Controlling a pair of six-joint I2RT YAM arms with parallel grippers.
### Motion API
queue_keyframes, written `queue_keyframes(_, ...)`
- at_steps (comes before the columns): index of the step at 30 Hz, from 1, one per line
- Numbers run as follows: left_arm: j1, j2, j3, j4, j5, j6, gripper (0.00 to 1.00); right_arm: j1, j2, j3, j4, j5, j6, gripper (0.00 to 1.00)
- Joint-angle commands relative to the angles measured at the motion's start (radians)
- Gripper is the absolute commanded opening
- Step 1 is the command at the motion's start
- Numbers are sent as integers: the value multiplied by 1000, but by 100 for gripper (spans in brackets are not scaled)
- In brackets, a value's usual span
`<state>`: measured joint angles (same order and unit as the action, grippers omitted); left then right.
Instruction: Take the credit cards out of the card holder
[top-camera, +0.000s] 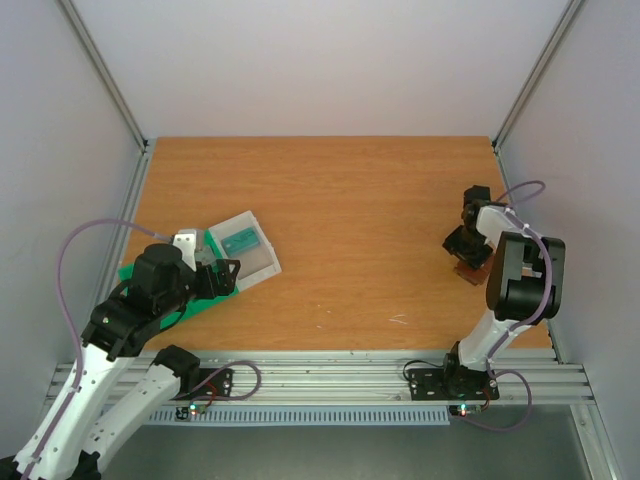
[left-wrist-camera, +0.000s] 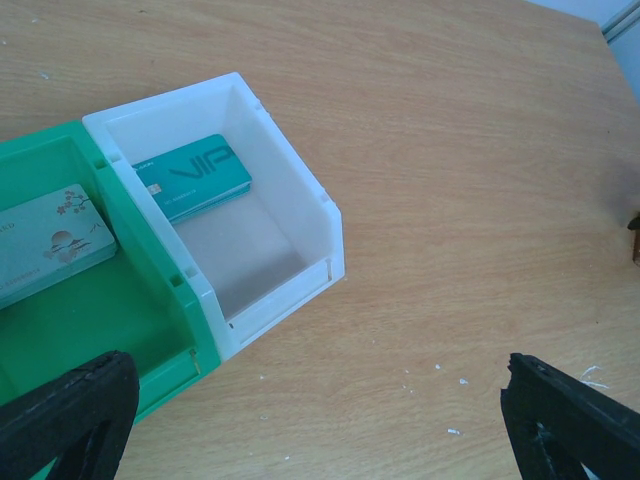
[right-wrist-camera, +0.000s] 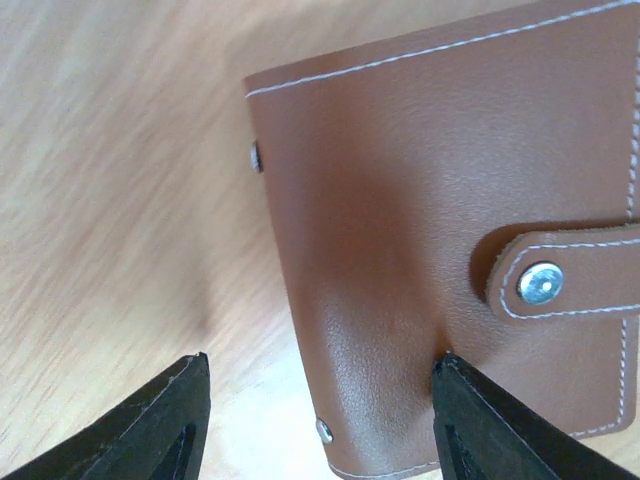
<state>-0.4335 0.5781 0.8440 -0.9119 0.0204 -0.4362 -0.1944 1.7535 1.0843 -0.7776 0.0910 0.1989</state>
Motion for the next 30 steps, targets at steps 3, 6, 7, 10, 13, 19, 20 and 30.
queue_keyframes(3,-2,0,7,8,-7,13,99,137,62,-48,93,-178,-14,61)
queue_keyframes(6,-2,-1,7,9,-7,14,100,214,69,-20,80,-177,3,61)
queue_keyframes(7,-2,0,7,8,-9,13,99,253,71,-5,74,-169,8,61)
queue_keyframes(10,-3,-4,6,11,-12,9,99,346,91,41,47,-141,17,61)
queue_keyframes(13,-2,-8,6,13,-13,8,99,422,108,69,35,-130,28,61)
queue_keyframes(19,-2,-5,7,11,-17,14,99,572,133,87,48,-122,-15,61)
queue_keyframes(20,-2,-5,8,9,-16,14,99,594,131,81,56,-127,-21,61)
queue_keyframes(30,-2,-24,6,11,-18,13,99,847,134,35,86,-158,-42,61)
